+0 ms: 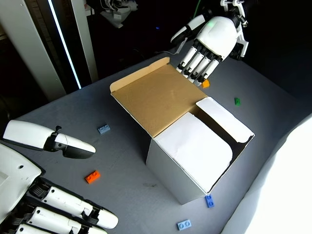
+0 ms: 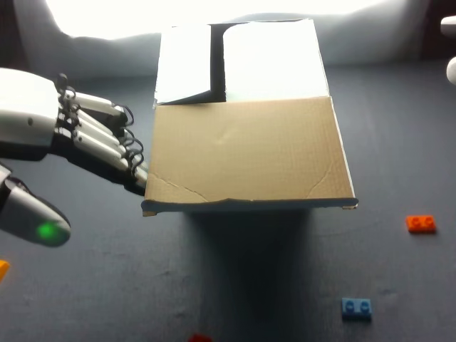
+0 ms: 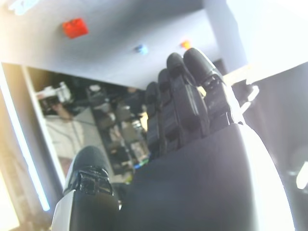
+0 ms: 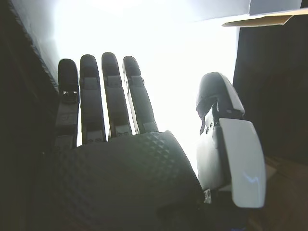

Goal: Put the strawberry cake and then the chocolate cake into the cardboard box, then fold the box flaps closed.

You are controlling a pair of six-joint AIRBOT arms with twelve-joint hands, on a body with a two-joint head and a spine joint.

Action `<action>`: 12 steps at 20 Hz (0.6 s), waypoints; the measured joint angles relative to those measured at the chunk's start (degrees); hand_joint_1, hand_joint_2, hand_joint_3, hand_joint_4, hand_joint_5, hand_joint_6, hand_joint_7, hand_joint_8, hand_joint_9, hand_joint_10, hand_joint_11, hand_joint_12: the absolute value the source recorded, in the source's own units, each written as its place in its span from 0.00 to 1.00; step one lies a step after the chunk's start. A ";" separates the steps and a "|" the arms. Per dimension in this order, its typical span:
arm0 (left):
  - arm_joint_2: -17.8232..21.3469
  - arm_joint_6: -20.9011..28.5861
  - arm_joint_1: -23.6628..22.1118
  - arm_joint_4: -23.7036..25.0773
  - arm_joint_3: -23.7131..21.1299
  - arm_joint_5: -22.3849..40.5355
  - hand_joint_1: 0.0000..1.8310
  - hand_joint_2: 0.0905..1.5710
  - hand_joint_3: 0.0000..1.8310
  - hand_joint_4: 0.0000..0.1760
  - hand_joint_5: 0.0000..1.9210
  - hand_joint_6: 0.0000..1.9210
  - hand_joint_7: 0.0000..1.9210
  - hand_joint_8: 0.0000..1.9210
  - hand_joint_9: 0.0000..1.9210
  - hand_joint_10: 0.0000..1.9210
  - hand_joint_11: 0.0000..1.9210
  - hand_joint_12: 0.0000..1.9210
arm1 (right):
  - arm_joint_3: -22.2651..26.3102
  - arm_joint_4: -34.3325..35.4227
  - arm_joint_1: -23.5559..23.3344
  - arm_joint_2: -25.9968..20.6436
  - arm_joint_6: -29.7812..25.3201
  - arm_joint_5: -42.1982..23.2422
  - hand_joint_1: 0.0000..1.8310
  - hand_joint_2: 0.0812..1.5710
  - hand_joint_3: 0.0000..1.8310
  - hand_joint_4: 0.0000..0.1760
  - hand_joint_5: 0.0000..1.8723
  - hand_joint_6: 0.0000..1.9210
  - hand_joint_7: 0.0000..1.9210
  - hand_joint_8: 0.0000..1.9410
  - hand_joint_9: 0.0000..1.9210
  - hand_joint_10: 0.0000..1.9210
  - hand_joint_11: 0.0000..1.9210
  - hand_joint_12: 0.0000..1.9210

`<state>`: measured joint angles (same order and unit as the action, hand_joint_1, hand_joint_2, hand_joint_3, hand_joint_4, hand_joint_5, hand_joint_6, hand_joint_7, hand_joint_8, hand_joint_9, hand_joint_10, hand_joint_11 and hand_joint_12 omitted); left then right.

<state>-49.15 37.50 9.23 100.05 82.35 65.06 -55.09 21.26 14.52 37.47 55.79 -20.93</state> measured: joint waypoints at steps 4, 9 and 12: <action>-1.01 1.97 -2.19 -1.11 1.86 -0.74 0.03 0.77 0.00 0.00 0.21 0.01 0.20 0.00 0.23 0.00 0.00 0.68 | 0.15 -0.04 0.00 0.00 -0.02 0.00 0.00 0.78 0.00 0.00 0.15 0.00 0.16 0.00 0.18 0.00 0.00 0.45; -1.73 3.37 -5.31 -1.22 4.90 -1.09 0.03 0.77 0.00 0.00 0.21 0.00 0.20 0.00 0.23 0.00 0.00 0.68 | 0.17 0.00 0.00 0.00 0.00 0.17 0.00 0.78 0.00 0.00 0.14 0.00 0.17 0.00 0.18 0.00 0.00 0.46; -2.27 3.58 -6.84 -0.81 6.47 -1.16 0.02 0.77 0.00 0.00 0.20 0.00 0.20 0.00 0.22 0.00 0.00 0.66 | 0.17 0.00 0.00 0.00 0.00 0.17 0.00 0.78 0.00 0.00 0.15 0.00 0.16 0.00 0.18 0.00 0.00 0.46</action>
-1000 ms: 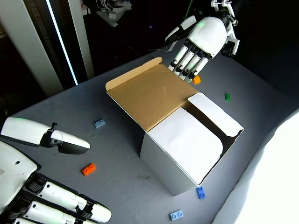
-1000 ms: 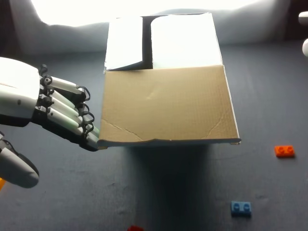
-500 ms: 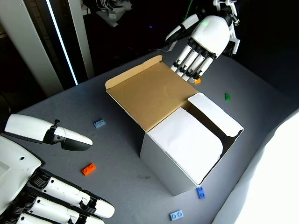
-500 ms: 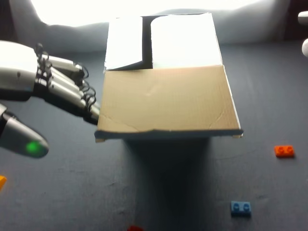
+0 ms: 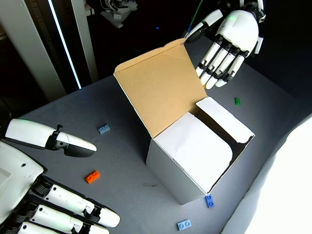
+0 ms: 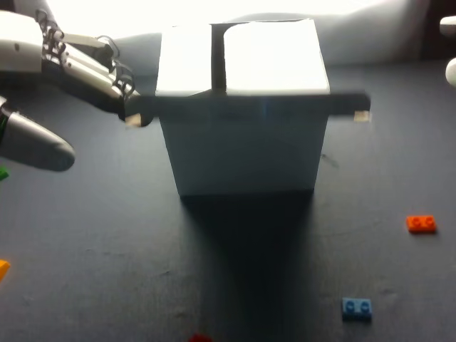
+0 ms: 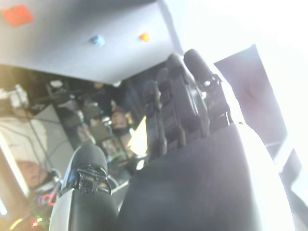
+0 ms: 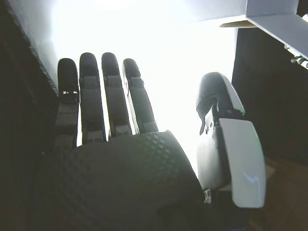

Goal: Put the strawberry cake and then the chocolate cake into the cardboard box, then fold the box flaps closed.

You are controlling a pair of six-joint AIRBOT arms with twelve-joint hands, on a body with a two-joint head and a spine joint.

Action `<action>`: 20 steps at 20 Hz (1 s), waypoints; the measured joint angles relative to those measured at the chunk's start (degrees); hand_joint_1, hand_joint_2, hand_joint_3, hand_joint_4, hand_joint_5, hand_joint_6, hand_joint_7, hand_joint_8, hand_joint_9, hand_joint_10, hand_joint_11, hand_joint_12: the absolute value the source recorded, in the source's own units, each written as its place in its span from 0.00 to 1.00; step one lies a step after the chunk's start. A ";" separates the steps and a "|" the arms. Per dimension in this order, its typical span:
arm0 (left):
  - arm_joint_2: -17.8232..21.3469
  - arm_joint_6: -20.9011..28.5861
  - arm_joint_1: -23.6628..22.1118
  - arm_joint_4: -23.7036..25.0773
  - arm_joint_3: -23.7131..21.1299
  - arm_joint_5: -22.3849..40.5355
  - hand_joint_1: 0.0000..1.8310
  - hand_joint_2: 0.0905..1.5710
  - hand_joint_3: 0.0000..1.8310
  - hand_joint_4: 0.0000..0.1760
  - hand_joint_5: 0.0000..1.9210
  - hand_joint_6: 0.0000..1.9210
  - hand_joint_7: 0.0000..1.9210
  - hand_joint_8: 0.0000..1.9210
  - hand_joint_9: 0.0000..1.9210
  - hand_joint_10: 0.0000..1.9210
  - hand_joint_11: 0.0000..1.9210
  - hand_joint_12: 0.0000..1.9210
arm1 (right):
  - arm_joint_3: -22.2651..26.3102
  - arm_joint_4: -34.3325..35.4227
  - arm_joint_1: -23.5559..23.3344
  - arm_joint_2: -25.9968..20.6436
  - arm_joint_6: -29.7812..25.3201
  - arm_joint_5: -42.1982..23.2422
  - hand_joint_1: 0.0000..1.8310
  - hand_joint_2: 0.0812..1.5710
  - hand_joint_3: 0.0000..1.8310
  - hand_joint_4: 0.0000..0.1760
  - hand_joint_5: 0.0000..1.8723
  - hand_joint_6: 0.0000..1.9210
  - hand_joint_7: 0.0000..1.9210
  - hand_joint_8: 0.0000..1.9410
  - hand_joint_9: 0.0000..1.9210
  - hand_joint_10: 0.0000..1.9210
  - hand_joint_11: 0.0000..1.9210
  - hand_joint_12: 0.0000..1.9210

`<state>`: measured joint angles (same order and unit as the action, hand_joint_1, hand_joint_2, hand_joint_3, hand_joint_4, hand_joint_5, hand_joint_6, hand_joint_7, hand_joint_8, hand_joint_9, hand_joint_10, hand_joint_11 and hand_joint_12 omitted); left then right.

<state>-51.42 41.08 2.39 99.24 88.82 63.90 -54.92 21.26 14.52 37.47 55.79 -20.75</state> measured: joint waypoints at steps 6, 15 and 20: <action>-0.98 0.39 -1.77 0.07 2.62 -1.31 0.01 0.76 0.00 0.00 0.17 0.00 0.20 0.00 0.21 0.00 0.00 0.62 | 0.00 -0.02 0.00 0.00 0.00 0.02 0.00 0.77 0.00 0.00 0.15 0.00 0.16 0.00 0.17 0.00 0.00 0.43; -2.03 0.59 -2.49 1.31 4.04 -3.06 0.00 0.76 0.00 0.00 0.13 0.00 0.18 0.00 0.20 0.00 0.00 0.60 | 0.00 0.00 0.00 0.00 0.00 0.02 0.00 0.78 0.00 0.00 0.16 0.00 0.17 0.00 0.18 0.00 0.00 0.44; -0.87 -3.61 2.19 2.75 3.26 -2.05 0.00 0.76 0.00 0.00 0.12 0.00 0.17 0.00 0.21 0.00 0.00 0.62 | 0.00 0.02 0.00 0.00 0.02 0.02 0.00 0.76 0.00 0.00 0.16 0.00 0.18 0.00 0.19 0.00 0.00 0.47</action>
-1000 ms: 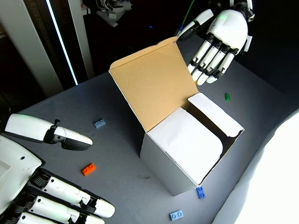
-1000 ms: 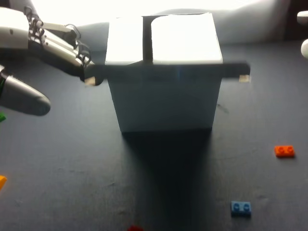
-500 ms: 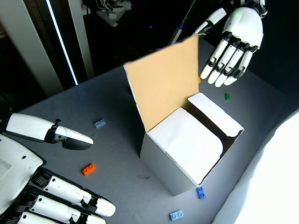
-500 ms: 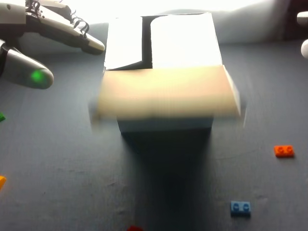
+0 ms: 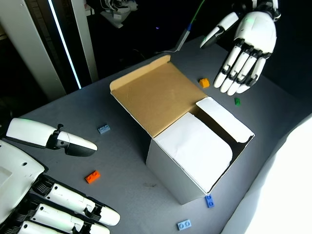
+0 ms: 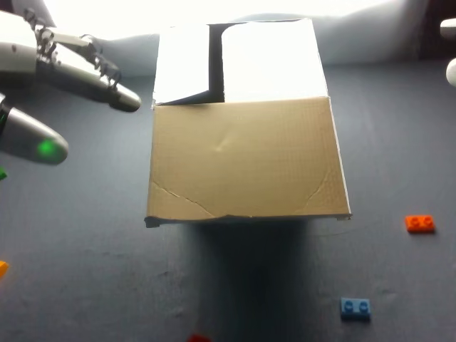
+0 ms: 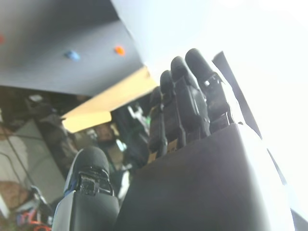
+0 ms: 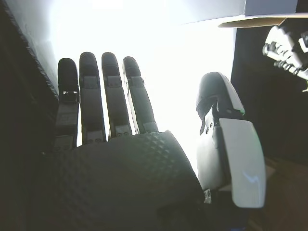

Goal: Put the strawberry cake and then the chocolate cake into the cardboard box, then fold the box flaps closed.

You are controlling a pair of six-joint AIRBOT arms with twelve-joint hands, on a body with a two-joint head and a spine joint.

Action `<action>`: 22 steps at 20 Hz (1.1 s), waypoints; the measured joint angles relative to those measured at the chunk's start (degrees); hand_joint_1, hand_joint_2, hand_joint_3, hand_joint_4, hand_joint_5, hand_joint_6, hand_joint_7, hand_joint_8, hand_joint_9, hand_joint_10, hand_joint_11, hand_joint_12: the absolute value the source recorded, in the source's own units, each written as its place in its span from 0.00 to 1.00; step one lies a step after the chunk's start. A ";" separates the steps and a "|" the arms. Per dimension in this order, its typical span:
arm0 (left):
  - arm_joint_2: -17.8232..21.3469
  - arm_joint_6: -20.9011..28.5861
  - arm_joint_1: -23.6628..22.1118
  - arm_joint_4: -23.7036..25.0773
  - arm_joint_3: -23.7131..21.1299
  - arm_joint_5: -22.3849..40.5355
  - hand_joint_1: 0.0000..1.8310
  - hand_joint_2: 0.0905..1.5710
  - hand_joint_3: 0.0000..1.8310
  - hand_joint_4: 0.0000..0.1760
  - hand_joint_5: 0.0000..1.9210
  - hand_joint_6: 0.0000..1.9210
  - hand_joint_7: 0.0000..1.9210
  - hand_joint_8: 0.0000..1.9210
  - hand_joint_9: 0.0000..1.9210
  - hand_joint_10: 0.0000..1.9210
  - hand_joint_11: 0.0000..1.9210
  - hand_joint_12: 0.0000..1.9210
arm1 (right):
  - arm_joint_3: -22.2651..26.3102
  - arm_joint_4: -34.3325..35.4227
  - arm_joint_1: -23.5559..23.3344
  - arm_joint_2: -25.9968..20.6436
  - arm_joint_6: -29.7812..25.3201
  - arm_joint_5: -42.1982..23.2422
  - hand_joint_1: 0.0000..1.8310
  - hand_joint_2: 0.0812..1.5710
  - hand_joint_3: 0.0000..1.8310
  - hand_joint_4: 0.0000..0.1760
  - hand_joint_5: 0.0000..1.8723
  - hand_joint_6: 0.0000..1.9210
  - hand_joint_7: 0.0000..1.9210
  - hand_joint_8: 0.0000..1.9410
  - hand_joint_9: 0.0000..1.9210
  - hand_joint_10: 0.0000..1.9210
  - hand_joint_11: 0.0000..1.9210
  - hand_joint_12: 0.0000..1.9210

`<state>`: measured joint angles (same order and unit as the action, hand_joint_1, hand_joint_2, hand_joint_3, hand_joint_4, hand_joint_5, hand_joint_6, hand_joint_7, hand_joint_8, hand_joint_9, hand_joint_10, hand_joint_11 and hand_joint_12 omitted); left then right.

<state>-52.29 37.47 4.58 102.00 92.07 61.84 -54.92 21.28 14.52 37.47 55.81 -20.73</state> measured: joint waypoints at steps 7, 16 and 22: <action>2.19 -10.38 5.97 -1.77 -4.44 2.10 0.00 0.75 0.00 0.00 0.12 0.00 0.15 0.00 0.17 0.00 0.00 0.52 | 0.00 -0.02 0.00 0.00 -0.02 0.00 0.00 0.76 0.00 0.00 0.15 0.00 0.16 0.00 0.17 0.00 0.00 0.44; 3.28 -13.11 13.92 -8.02 -10.58 1.57 0.01 0.73 0.00 0.00 0.10 0.00 0.14 0.00 0.15 0.00 0.00 0.49 | 0.00 -0.02 0.00 0.00 -0.04 0.00 0.00 0.77 0.00 0.00 0.14 0.00 0.15 0.00 0.17 0.00 0.00 0.41; 3.89 -13.40 15.80 -13.07 -14.34 -0.83 0.00 0.73 0.00 0.00 0.11 0.01 0.13 0.00 0.14 0.00 0.00 0.45 | 0.00 -0.02 0.00 0.00 -0.04 0.00 0.00 0.78 0.00 0.00 0.14 0.00 0.14 0.00 0.16 0.00 0.00 0.41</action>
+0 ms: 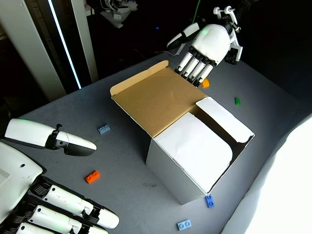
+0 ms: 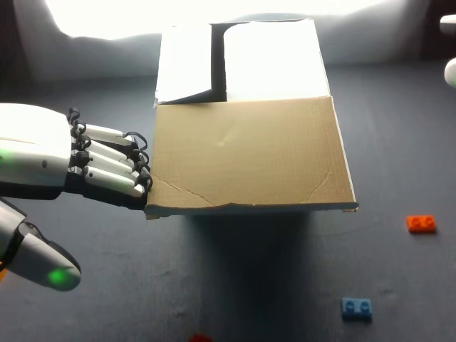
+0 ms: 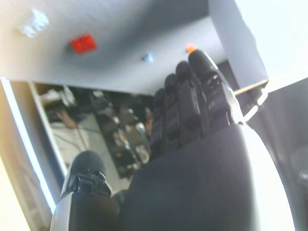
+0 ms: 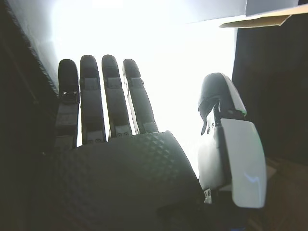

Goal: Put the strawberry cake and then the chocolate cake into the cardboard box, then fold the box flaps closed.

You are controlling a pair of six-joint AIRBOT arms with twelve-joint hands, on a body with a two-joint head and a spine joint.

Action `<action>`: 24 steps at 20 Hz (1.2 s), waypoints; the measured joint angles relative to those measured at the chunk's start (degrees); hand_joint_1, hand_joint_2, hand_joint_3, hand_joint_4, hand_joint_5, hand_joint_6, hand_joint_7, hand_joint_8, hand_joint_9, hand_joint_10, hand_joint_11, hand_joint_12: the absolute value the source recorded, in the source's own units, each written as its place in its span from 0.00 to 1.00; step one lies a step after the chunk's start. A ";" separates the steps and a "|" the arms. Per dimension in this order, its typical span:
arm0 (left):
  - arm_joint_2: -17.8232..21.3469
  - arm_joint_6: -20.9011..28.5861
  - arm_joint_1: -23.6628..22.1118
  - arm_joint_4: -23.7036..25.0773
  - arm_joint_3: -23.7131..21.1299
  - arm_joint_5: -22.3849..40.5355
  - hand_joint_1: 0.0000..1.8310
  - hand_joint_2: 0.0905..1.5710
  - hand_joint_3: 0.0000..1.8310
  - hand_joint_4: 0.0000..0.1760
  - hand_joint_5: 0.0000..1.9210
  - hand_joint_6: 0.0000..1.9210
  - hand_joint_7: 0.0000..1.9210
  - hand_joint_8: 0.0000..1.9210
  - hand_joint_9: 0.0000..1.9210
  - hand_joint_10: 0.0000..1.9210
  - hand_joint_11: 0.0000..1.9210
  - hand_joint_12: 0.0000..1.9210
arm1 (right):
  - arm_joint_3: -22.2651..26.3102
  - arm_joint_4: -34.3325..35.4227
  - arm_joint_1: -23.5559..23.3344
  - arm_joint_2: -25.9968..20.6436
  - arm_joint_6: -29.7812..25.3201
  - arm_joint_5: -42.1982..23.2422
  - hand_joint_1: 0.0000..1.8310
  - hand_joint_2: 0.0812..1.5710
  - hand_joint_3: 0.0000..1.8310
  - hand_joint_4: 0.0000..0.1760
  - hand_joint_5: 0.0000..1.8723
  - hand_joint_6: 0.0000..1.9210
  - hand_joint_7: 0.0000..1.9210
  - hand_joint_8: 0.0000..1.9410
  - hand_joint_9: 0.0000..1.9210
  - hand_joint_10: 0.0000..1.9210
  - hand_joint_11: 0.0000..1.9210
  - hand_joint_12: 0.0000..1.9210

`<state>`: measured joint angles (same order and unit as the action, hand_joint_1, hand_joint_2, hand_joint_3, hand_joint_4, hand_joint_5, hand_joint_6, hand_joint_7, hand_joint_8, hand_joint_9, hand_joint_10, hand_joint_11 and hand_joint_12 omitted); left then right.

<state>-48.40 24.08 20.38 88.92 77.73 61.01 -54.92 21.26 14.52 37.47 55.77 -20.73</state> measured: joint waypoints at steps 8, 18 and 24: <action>0.22 2.43 -0.28 -2.01 -0.52 -0.81 0.00 0.73 0.00 0.00 0.11 0.00 0.12 0.00 0.12 0.00 0.00 0.43 | 0.00 0.00 0.00 0.00 0.00 0.00 0.00 0.77 0.00 0.00 0.14 0.00 0.15 0.00 0.17 0.00 0.00 0.42; -1.14 7.34 -4.59 -7.32 6.73 -1.88 0.00 0.73 0.00 0.00 0.10 0.00 0.11 0.00 0.12 0.00 0.00 0.44 | 0.00 0.02 0.00 0.00 0.00 0.13 0.00 0.77 0.00 0.00 0.15 0.00 0.15 0.00 0.16 0.00 0.00 0.42; -2.16 9.42 -6.78 -9.53 10.03 -3.08 0.00 0.73 0.00 0.00 0.08 0.00 0.10 0.00 0.12 0.00 0.00 0.44 | 0.24 -0.02 0.00 0.00 0.00 0.66 0.00 0.77 0.00 0.00 0.15 0.00 0.15 0.00 0.16 0.00 0.00 0.42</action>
<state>-50.57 33.50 13.61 79.40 87.77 57.93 -54.68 21.23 14.52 37.47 55.77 -20.08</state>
